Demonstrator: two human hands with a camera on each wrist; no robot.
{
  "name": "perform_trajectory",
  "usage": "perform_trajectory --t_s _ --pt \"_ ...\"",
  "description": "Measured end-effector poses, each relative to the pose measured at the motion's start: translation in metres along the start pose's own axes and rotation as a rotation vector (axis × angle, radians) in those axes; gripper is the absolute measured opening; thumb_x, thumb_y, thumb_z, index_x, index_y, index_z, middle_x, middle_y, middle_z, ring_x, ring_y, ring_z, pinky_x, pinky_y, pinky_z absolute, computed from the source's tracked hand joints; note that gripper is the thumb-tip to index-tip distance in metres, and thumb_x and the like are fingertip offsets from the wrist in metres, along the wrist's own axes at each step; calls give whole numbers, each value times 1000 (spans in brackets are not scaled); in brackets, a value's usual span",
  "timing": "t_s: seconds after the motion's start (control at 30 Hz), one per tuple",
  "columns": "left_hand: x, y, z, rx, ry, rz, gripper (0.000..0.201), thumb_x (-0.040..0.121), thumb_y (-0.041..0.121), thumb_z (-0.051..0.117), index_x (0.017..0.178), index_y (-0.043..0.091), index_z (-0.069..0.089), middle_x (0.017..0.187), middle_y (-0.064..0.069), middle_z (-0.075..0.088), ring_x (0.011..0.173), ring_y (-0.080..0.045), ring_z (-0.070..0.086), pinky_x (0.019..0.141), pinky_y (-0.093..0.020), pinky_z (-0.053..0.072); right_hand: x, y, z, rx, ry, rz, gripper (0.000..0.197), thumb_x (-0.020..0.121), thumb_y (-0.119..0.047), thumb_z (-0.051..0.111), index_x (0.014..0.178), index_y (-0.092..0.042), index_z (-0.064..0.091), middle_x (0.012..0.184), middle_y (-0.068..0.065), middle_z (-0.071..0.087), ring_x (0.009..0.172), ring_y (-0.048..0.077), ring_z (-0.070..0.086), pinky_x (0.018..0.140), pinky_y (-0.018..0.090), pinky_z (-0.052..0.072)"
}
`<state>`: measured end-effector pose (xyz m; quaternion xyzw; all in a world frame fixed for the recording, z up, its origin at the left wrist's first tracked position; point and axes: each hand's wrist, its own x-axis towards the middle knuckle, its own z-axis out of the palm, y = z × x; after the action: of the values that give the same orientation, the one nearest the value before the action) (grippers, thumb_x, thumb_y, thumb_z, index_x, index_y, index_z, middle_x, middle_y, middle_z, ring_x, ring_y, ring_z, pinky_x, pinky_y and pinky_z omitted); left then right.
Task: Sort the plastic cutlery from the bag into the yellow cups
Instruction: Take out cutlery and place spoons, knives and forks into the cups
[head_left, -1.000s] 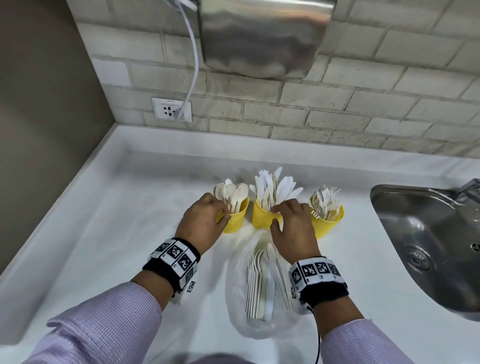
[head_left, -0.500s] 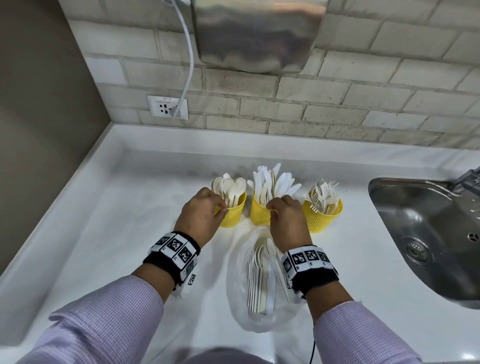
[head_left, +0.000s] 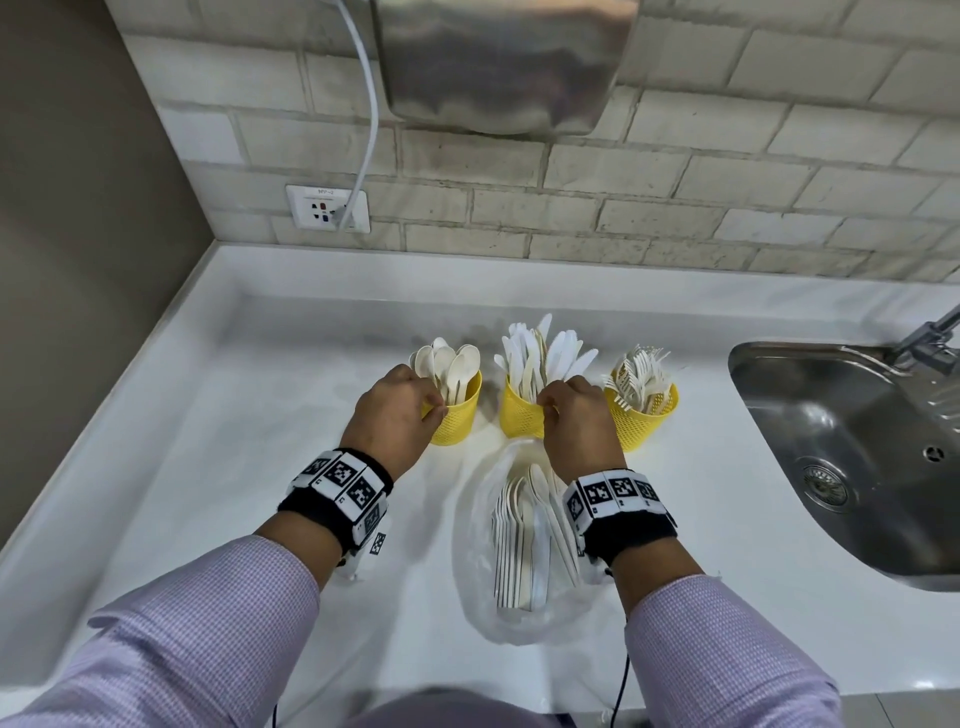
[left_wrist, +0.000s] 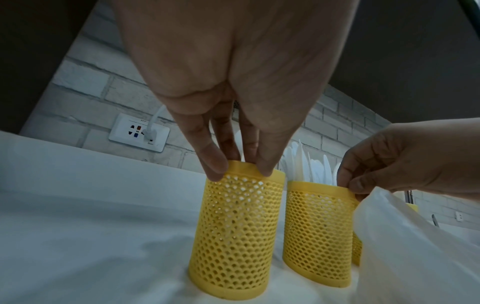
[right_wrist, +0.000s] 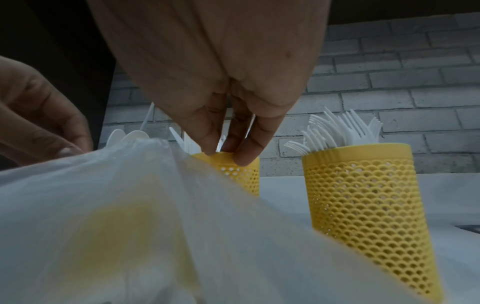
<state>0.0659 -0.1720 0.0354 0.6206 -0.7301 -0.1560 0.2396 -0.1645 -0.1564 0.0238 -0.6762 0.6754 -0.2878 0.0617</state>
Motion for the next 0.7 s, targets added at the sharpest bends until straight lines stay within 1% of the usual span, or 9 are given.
perform_trajectory --t_s 0.1,0.2,0.27,0.33,0.4,0.43,0.47,0.57,0.7 --pt "-3 1 -3 3 10 3 11 92 29 73 99 21 76 109 -3 63 97 -26 65 83 -35 51 -3 -3 -10 -17 -3 -20 21 88 6 62 98 -7 75 99 17 68 95 41 57 78 43 50" --pt "-10 3 -6 -36 75 27 12 90 29 74 98 21 74 104 -2 62 90 -24 66 78 -32 51 -7 -7 -31 56 62 -43 21 87 6 62 101 -6 74 100 15 67 90 37 61 79 41 51" --pt "-18 8 -10 -89 130 54 12 89 29 75 96 21 71 99 1 61 82 -20 66 74 -30 50 -11 -12 -50 109 73 -42 21 89 4 60 101 -7 73 95 9 66 81 25 61 76 34 50" --pt "-28 18 -12 -179 130 81 13 87 27 77 94 20 68 93 5 62 75 -14 65 72 -29 52 -20 -15 -68 124 -9 -15 19 91 1 58 99 -9 73 84 -2 62 69 10 55 68 20 43" --pt "-41 32 -11 -326 39 101 14 85 23 81 91 19 69 84 6 65 70 -10 64 71 -26 54 -34 -16 -77 157 -148 26 18 93 -2 59 96 -14 72 74 -13 58 62 -1 54 62 7 37" --pt "-48 40 -10 -395 -41 114 14 84 22 82 90 18 69 81 6 67 69 -9 64 69 -23 54 -42 -15 -77 165 -216 47 18 94 -4 59 97 -16 72 74 -16 59 63 -2 55 62 7 38" --pt "-55 47 -7 -449 -134 133 14 84 21 83 90 17 70 79 5 68 69 -9 65 68 -20 54 -51 -13 -75 161 -275 65 17 94 -5 60 97 -16 73 76 -14 63 66 0 57 64 9 40" --pt "-71 62 9 -493 -445 181 13 83 19 83 91 16 73 82 3 73 72 -5 67 71 -20 56 -72 -3 -59 111 -408 123 17 95 -8 59 101 -14 73 91 0 74 84 17 66 77 27 48" --pt "-83 71 33 -283 -650 224 8 84 20 77 90 15 74 85 4 75 77 -6 68 78 -24 57 -92 12 -41 33 -540 187 19 95 -9 55 104 -11 72 104 9 74 99 28 67 87 37 52"
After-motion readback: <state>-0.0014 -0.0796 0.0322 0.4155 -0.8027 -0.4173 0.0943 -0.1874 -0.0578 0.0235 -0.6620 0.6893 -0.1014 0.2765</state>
